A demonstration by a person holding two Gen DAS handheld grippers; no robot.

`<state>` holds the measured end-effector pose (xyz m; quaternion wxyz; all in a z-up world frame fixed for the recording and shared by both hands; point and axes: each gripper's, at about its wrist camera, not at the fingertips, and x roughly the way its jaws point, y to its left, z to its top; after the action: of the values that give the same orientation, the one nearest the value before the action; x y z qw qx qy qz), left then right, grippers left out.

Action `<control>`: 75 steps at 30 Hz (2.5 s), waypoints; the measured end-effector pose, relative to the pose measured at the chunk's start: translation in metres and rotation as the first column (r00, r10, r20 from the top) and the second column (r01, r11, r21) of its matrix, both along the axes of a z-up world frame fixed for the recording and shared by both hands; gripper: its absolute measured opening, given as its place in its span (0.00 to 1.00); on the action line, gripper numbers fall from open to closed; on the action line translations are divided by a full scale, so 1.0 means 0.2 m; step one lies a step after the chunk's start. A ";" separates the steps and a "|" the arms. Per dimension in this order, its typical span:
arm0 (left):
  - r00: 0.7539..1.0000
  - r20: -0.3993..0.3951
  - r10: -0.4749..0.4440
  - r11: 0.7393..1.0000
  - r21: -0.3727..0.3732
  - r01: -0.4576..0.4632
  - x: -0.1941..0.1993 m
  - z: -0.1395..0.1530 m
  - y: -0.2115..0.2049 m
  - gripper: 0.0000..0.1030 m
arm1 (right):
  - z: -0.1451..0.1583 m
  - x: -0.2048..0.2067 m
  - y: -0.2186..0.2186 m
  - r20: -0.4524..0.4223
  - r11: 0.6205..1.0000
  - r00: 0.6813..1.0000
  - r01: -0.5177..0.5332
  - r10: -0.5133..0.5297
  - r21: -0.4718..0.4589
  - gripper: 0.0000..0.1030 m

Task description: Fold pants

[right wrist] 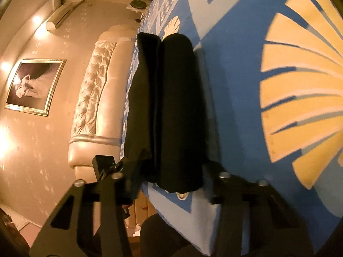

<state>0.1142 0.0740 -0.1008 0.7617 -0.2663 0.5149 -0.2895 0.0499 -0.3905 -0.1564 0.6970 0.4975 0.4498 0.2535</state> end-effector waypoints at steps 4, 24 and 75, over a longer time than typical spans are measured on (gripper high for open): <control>1.000 0.011 0.002 1.000 0.011 -0.002 -0.01 0.00 -0.03 0.43 | -0.05 -0.03 -0.02 0.001 0.998 1.000 0.020 -0.020 0.058 0.32; 0.998 0.055 -0.001 0.999 -0.034 0.003 -0.01 -0.02 -0.03 0.36 | -0.06 -0.03 -0.06 0.020 0.993 0.999 0.029 -0.031 0.117 0.30; 0.991 0.010 0.133 0.975 0.178 -0.132 -0.09 0.03 -0.12 0.87 | 0.10 -0.16 -0.03 -0.060 0.987 0.997 -0.047 0.038 -0.151 0.68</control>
<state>0.0964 0.0497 -0.0947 0.7997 -0.2310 0.5204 -0.1906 0.0175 -0.3967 -0.1361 0.7143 0.4402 0.4981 0.2190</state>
